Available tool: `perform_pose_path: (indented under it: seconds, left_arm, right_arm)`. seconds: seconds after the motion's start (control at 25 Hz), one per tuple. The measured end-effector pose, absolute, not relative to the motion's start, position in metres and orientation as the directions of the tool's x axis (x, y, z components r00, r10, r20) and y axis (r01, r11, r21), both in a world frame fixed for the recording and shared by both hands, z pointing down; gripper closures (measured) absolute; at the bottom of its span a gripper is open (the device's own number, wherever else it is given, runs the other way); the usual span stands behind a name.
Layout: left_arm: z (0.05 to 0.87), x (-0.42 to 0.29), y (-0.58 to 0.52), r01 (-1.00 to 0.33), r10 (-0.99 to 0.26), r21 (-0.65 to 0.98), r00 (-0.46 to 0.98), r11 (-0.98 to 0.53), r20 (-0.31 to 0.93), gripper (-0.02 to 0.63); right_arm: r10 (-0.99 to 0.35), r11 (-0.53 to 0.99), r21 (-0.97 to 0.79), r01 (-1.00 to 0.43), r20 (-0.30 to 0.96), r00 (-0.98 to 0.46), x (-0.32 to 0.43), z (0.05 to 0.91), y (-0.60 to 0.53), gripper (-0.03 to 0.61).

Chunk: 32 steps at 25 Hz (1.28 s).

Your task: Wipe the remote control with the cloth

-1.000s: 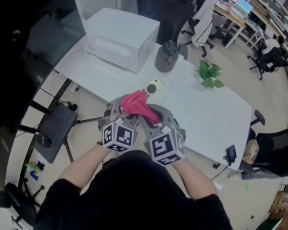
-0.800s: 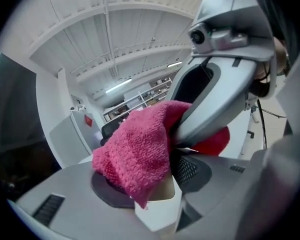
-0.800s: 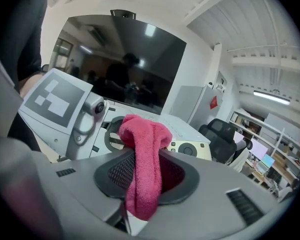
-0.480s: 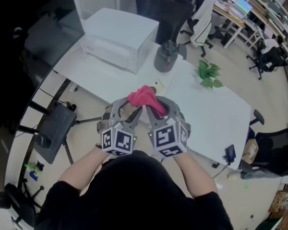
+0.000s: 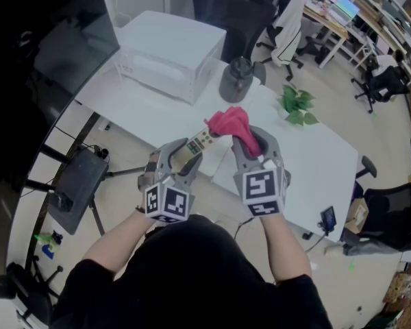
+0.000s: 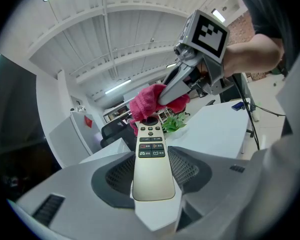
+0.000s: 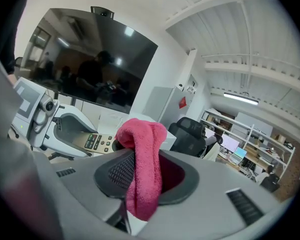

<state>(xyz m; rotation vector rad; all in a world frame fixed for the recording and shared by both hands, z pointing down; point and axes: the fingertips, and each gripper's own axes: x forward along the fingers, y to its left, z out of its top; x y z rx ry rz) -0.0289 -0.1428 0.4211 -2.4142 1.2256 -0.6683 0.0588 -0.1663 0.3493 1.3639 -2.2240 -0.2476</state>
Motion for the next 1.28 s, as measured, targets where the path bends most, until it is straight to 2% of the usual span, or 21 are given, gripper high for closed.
perform_pose_path:
  seconds: [0.32,0.56,0.84,1.28]
  left_arm:
    - [0.422,-0.031,-0.148,-0.674,-0.821,-0.475,0.513,-0.566,0.250,0.405]
    - [0.416,-0.024,-0.143,-0.656,-0.819,-0.502,0.522,-0.563,0.236,0.405]
    - [0.416,-0.026,-0.138,-0.651,-0.819,-0.511,0.526,-0.560,0.228,0.405]
    - [0.420,-0.026,-0.133,-0.640,-0.810,-0.514,0.541,-0.571,0.226,0.405]
  right_arm:
    - [-0.760,0.650,0.406,-0.642,0.361,-0.541,-0.001,0.360,-0.116,0.474]
    - [-0.678,0.733,0.366,-0.573,0.453,-0.579,-0.030,0.388,-0.105,0.474]
    - [-0.734,0.676,0.400,-0.619,0.439,-0.518,-0.009,0.389,-0.125,0.474]
    - [-0.864,0.489,0.391,-0.780,0.341,-0.371,0.061,0.349,-0.162,0.474]
